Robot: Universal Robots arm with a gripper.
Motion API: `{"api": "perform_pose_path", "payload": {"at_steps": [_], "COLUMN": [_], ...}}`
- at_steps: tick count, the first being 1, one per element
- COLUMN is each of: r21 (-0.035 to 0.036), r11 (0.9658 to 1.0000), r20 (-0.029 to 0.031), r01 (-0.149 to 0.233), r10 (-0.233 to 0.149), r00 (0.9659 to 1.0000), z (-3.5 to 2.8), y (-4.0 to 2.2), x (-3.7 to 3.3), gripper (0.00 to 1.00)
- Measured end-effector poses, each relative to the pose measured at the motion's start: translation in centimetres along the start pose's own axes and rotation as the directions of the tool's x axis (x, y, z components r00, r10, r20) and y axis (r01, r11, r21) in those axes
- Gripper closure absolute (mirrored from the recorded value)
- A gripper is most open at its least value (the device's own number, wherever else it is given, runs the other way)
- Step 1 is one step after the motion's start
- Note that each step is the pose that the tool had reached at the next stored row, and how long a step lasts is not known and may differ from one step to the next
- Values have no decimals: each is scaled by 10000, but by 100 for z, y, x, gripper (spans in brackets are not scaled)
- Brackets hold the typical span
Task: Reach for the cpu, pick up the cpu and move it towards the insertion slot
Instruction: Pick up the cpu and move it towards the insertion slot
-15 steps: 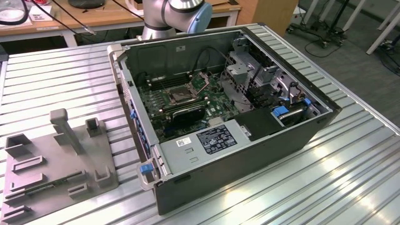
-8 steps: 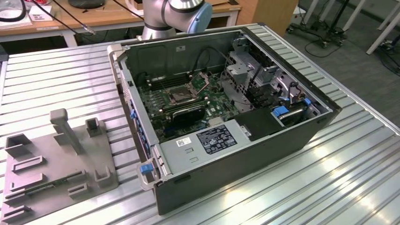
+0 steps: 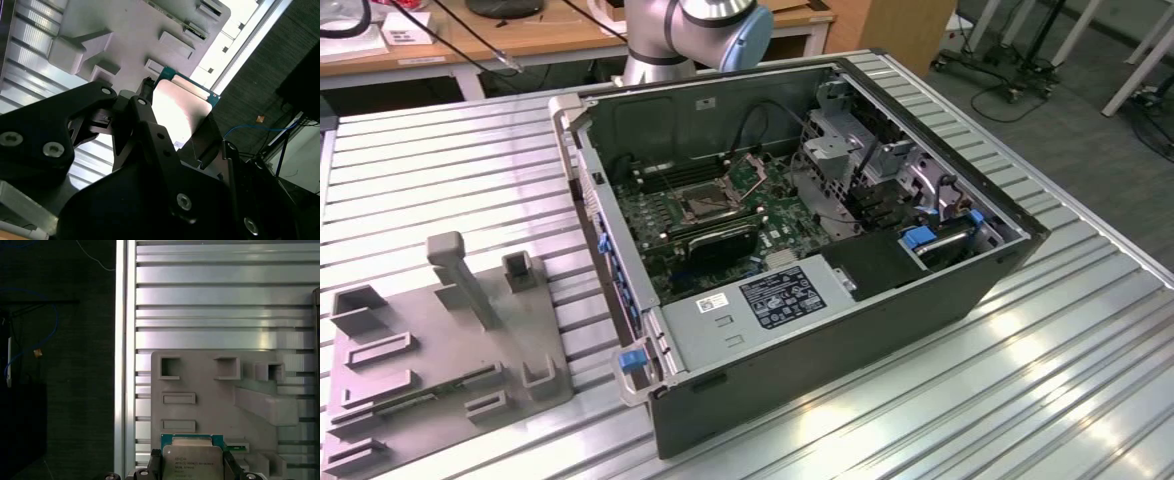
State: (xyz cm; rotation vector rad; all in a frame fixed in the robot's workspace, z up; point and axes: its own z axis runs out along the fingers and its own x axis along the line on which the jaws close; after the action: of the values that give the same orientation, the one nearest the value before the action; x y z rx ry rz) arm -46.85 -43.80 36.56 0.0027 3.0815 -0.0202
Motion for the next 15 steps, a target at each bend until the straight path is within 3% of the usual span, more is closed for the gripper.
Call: {"api": "perform_pose_path", "payload": {"at_steps": [15], "r21": [0], "r11": [10000], "r20": [78], "r01": [-1], "r10": [1], "r00": [10000], "z": [-118], "y": [-2], "x": [4], "gripper": [45]}}
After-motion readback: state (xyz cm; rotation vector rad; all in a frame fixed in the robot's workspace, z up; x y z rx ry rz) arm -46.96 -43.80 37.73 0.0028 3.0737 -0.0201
